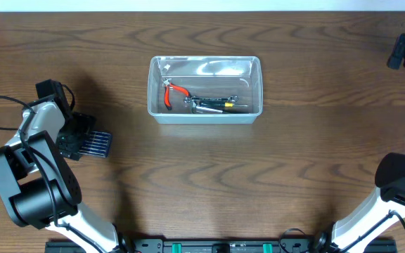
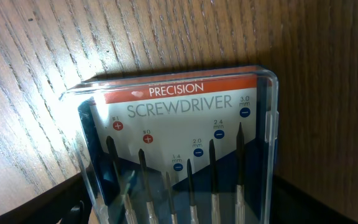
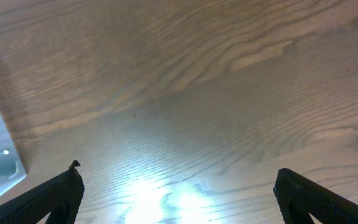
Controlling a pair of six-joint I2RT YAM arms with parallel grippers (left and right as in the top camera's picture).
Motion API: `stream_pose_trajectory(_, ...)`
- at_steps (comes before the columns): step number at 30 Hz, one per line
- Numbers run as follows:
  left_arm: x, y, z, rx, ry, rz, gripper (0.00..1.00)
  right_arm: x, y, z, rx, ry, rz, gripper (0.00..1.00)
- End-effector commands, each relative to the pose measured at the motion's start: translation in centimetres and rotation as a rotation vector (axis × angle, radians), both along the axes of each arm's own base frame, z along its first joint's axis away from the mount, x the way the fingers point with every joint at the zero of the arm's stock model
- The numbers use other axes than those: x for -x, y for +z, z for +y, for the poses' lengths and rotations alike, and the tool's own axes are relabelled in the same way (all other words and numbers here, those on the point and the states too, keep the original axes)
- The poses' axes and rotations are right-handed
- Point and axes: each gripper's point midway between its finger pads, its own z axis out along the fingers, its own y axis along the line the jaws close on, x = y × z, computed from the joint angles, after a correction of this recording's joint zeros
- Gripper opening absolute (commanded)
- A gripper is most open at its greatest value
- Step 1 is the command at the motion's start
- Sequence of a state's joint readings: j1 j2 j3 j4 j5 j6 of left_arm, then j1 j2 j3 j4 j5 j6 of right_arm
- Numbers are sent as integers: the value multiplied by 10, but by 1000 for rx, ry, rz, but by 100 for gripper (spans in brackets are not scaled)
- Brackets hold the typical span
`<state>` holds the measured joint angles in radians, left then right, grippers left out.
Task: Pack container
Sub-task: 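Lower and close the left gripper on the screwdriver set box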
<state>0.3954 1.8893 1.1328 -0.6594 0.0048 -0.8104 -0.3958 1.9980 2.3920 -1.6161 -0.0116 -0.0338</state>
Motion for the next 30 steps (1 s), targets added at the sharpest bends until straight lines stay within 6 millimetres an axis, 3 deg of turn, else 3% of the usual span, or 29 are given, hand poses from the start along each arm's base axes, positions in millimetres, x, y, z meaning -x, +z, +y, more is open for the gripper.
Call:
stream_pose_trajectory(1, 14, -19, -4, 22, -9, 75, 85, 1, 0, 1, -5, 9, 1, 99)
stream_pose_trajectory(14, 14, -19, -8, 42, -10, 70, 83, 2, 0, 1, -6, 9, 3, 99)
stream_pose_trajectory(21, 14, -19, -8, 41, -10, 70, 72, 3, -1, 2, -10, 9, 11, 99)
stream_pose_trajectory(30, 14, -19, -8, 43, -9, 69, 67, 3, -1, 2, -10, 9, 11, 99)
